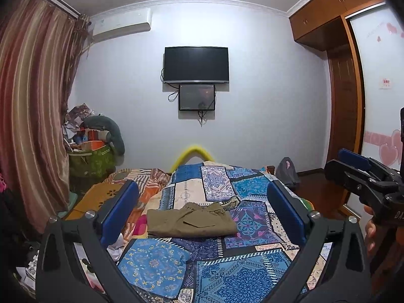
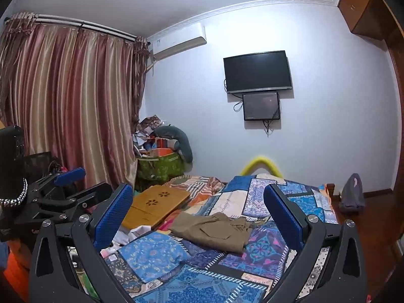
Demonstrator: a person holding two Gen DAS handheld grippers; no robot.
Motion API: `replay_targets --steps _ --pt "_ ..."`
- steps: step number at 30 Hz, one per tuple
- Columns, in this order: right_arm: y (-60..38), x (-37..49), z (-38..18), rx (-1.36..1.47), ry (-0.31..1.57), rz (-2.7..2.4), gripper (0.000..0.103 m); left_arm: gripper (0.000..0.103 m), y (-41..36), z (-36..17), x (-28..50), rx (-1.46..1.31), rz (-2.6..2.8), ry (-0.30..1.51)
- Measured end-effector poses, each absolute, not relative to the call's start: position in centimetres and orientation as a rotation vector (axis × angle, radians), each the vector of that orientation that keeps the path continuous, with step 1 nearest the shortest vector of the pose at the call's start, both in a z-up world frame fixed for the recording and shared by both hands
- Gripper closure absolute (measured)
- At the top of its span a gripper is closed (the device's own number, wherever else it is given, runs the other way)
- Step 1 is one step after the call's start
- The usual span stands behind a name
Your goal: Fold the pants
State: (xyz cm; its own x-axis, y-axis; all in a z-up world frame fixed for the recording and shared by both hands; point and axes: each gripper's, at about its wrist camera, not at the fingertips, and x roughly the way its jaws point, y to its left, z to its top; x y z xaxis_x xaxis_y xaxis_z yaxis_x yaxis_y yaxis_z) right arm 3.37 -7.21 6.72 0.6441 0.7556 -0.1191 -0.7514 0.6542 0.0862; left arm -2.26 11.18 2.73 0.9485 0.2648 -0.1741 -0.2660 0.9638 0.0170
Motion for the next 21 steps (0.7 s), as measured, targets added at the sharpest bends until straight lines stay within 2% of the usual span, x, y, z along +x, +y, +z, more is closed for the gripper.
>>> replay_targets --steps 21 --pt "-7.31 3.49 6.39 0.04 0.163 0.834 0.0 0.0 11.94 1.94 -1.53 -0.022 0.229 0.213"
